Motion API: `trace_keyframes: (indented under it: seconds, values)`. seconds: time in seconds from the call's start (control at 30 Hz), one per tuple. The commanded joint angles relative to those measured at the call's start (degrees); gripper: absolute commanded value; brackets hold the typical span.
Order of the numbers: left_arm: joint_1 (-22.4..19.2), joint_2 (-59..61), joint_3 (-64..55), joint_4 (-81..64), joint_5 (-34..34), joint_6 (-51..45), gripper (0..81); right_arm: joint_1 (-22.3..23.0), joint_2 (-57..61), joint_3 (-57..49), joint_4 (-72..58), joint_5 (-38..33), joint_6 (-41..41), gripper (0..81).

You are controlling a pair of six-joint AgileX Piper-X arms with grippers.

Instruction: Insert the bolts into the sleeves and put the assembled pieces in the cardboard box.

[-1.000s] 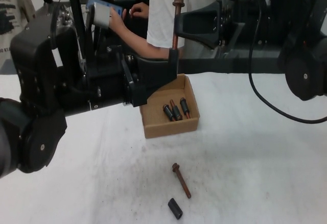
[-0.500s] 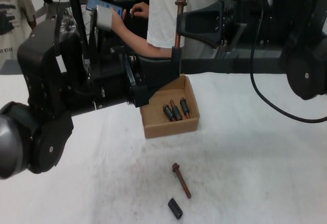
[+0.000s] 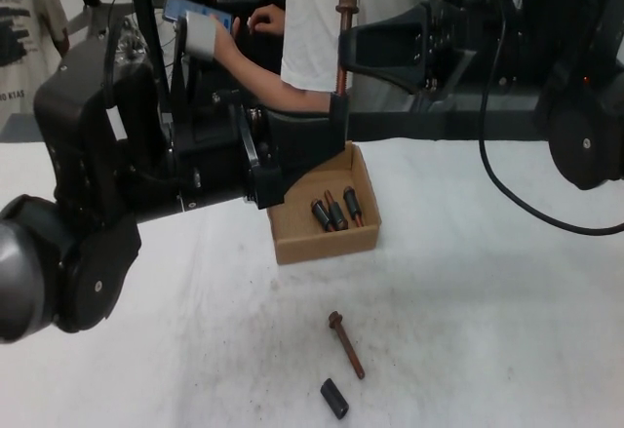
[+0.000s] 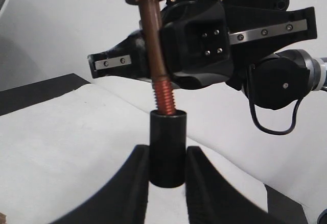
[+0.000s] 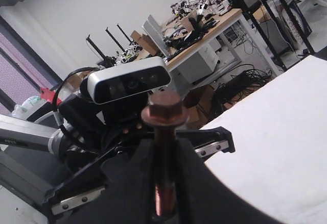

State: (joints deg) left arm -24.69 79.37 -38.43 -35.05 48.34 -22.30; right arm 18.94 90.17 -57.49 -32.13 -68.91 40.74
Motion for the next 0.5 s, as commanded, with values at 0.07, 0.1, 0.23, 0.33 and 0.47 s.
trace_keyframes:
  seconds: [0.07,0.1,0.23,0.33,0.47]
  values:
    - [0.1,-0.1,-0.5,-2.2,-3.3,0.0,0.3,0.5,-0.1,-0.1,0.2,-4.0,1.2,22.2]
    - [0.1,-0.1,-0.5,-2.2,-3.3,0.0,0.3,0.5,-0.1,-0.1,0.2,-3.3,1.8,26.7]
    - [0.1,-0.1,-0.5,-2.2,-3.3,0.0,0.3,0.5,-0.1,-0.1,0.6,-2.5,2.2,32.7]
    - [0.1,-0.1,-0.5,-2.2,-3.3,0.0,0.3,0.5,-0.1,-0.1,1.7,-2.6,2.2,32.7]
    - [0.1,-0.1,-0.5,-2.2,-3.3,0.0,0.3,0.5,-0.1,-0.1,2.7,-2.6,1.5,34.3]
